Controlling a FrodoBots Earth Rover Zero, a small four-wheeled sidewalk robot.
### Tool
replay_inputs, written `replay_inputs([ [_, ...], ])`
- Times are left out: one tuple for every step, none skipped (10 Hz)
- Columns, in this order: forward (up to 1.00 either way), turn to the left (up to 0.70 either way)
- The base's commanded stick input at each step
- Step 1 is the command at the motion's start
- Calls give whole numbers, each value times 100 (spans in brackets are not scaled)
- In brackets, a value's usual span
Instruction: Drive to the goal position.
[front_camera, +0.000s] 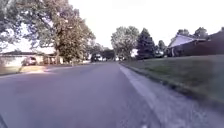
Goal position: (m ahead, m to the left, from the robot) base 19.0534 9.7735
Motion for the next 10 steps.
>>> replay_inputs([
  [100,0],
  [100,0],
  [100,0],
  [100,0],
  [100,0],
  [100,0],
  [100,0],
  [100,0],
  [100,0],
  [100,0],
])
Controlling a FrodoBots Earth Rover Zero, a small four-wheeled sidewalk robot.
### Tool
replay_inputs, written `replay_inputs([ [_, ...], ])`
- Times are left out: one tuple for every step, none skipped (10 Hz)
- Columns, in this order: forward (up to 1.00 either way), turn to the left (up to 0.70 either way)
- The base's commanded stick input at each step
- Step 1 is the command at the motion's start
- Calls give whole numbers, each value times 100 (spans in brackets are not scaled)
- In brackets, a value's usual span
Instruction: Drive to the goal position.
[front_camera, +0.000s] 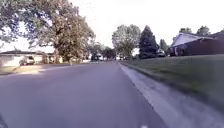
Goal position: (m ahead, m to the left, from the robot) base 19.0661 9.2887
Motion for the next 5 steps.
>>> replay_inputs([
  [100,0],
  [100,0],
  [100,-1],
  [100,-4],
  [100,-25],
])
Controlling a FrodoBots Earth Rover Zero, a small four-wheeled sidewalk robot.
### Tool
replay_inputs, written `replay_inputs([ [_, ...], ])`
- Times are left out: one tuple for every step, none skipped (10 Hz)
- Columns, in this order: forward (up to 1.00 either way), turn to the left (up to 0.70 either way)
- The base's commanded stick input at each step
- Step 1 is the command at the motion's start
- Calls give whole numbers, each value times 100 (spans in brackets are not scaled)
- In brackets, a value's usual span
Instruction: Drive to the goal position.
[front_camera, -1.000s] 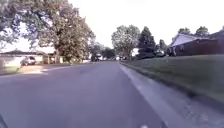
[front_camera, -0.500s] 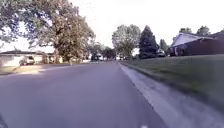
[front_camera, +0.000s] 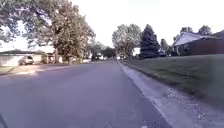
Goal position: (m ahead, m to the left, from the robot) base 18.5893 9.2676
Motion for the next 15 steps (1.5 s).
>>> replay_inputs([
  [100,-16],
  [100,0],
  [100,0],
  [100,0],
  [100,0],
  [100,0],
  [100,0],
  [100,0],
  [100,0],
  [100,0],
  [100,0],
  [100,0],
  [100,0],
  [100,0],
  [100,0],
])
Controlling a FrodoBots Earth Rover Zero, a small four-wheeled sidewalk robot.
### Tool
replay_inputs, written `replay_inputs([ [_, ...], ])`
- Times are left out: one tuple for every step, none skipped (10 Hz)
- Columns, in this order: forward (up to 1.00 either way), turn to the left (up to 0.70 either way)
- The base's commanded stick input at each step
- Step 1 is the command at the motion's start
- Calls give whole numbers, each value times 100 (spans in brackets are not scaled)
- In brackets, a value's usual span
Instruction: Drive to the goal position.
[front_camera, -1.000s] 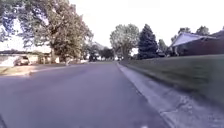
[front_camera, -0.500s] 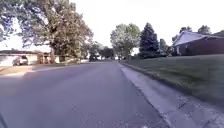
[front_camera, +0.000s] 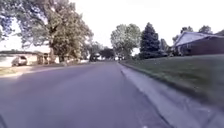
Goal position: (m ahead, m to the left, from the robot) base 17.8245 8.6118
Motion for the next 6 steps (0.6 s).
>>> replay_inputs([
  [100,0],
  [100,0],
  [100,0],
  [100,0],
  [100,0],
  [100,0],
])
